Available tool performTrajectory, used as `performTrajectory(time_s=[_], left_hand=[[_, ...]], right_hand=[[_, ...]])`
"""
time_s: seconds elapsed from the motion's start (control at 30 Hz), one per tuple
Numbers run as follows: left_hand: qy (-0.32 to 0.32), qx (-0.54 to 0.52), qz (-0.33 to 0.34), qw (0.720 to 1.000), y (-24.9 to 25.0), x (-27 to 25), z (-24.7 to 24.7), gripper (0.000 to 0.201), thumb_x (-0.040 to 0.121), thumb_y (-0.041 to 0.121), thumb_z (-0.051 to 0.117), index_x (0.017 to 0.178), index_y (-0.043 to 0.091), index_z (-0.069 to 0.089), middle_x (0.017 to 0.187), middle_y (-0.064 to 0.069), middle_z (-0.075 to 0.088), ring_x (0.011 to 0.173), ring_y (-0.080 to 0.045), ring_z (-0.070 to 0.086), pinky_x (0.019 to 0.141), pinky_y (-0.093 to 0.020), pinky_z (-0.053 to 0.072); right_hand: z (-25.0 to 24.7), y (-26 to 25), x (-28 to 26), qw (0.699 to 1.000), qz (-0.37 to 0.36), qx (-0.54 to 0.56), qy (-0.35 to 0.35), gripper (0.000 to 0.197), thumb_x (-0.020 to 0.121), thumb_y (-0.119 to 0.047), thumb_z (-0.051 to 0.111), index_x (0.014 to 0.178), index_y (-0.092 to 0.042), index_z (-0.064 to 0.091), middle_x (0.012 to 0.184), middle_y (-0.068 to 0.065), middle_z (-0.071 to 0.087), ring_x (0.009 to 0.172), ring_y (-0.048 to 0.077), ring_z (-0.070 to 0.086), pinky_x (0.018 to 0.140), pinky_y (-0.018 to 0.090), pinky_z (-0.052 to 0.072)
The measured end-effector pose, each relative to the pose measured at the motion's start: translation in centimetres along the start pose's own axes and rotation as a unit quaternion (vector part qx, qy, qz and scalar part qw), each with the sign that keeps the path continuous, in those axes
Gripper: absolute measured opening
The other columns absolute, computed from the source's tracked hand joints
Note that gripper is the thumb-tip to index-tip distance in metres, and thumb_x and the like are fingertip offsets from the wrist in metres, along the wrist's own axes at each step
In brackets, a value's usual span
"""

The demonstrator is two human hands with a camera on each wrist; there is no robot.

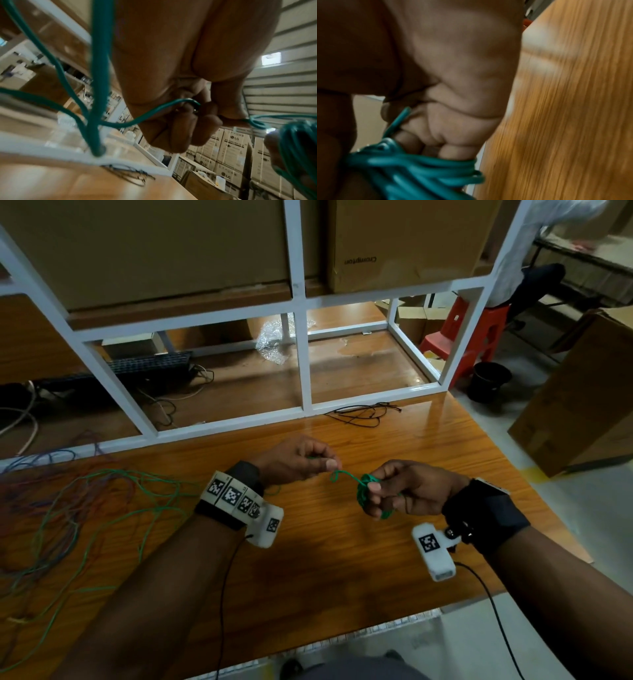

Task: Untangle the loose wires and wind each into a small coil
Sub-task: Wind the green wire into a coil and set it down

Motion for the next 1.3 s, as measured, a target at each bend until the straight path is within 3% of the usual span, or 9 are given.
performTrajectory(time_s=[0.2,0.3,0.47,0.67,0.83,0.93,1.03,1.2,1.3], left_hand=[[0.054,-0.225,-0.006,0.973,-1.9,1.3,4.2,0.029,0.095,0.031,0.066,0.105,0.003,0.067,0.071,-0.007,0.048,0.054,-0.011,0.038,0.042,-0.021,0.027],[0.168,-0.267,0.006,0.949,-2.3,1.6,5.6,0.026,0.098,0.022,0.063,0.111,0.0,0.069,0.072,-0.004,0.05,0.056,-0.012,0.037,0.042,-0.021,0.027],[0.324,-0.016,0.117,0.939,-1.5,1.5,6.9,0.022,0.091,0.012,0.073,0.113,0.009,0.075,0.091,0.007,0.063,0.078,0.0,0.06,0.064,-0.019,0.049],[0.398,0.265,0.244,0.844,-1.7,1.5,4.8,0.016,0.096,0.008,0.064,0.106,0.014,0.075,0.094,-0.001,0.055,0.075,-0.007,0.049,0.056,-0.014,0.042],[0.417,0.251,0.275,0.829,-1.3,1.3,3.6,0.018,0.103,0.016,0.052,0.107,0.01,0.069,0.089,-0.006,0.06,0.075,-0.02,0.057,0.059,-0.038,0.05],[0.399,0.105,0.244,0.878,-0.4,1.1,3.6,0.016,0.101,0.014,0.053,0.096,0.018,0.068,0.085,0.007,0.065,0.076,-0.01,0.061,0.063,-0.031,0.049],[0.321,-0.172,0.129,0.922,-0.1,1.4,4.1,0.021,0.1,0.021,0.051,0.085,0.018,0.065,0.062,0.011,0.045,0.049,-0.007,0.038,0.047,-0.022,0.029],[0.134,-0.541,-0.062,0.828,-0.3,1.6,5.8,0.02,0.1,0.024,0.046,0.085,0.018,0.057,0.053,0.009,0.026,0.039,-0.006,0.02,0.043,-0.021,0.008],[0.089,-0.613,-0.097,0.779,-0.4,1.9,7.3,0.014,0.093,0.024,0.05,0.083,0.017,0.056,0.049,0.009,0.025,0.035,-0.006,0.02,0.039,-0.019,0.009]], right_hand=[[-0.5,0.1,0.9,0.984,-0.103,0.144,0.024,0.018,0.091,-0.022,0.077,0.087,-0.005,0.069,0.069,0.005,0.066,0.08,0.02,0.065,0.086,0.037,0.031],[-0.9,0.0,1.3,0.952,-0.149,0.258,0.078,0.024,0.078,-0.018,0.089,0.085,-0.002,0.073,0.074,0.011,0.068,0.078,0.021,0.072,0.085,0.027,0.055],[0.1,-0.7,1.9,0.908,-0.214,0.356,0.062,0.013,0.087,-0.019,0.08,0.088,-0.006,0.075,0.081,0.004,0.075,0.089,0.017,0.074,0.087,0.031,0.061],[1.4,-1.8,2.2,0.876,-0.233,0.416,0.073,0.035,0.108,-0.021,0.043,0.093,-0.004,0.071,0.084,0.005,0.075,0.101,0.018,0.073,0.094,0.03,0.059],[2.1,-1.7,2.3,0.867,-0.23,0.431,0.095,0.049,0.111,-0.022,0.033,0.089,-0.003,0.072,0.08,0.005,0.074,0.099,0.019,0.074,0.09,0.03,0.061],[2.4,-1.4,2.5,0.877,-0.218,0.419,0.092,0.041,0.107,-0.021,0.041,0.088,-0.004,0.073,0.078,0.003,0.073,0.099,0.018,0.074,0.091,0.03,0.06],[2.3,-1.5,2.7,0.89,-0.216,0.385,0.115,0.034,0.103,-0.021,0.047,0.087,-0.004,0.073,0.077,0.004,0.073,0.093,0.016,0.074,0.09,0.028,0.06],[1.5,-1.1,4.0,0.859,-0.263,0.393,0.197,0.026,0.107,-0.016,0.045,0.097,0.0,0.063,0.09,0.009,0.07,0.101,0.015,0.072,0.098,0.029,0.058],[0.9,-0.9,5.0,0.795,-0.301,0.443,0.283,0.012,0.103,-0.012,0.055,0.102,-0.003,0.063,0.097,0.01,0.075,0.093,0.013,0.074,0.093,0.027,0.059]])
Point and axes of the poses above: each hand's wrist, its own x-axis towards the middle knuckle, its own z-axis out of the palm, y = z × x, the point moved 1 cm from there along x, towards the middle knuckle
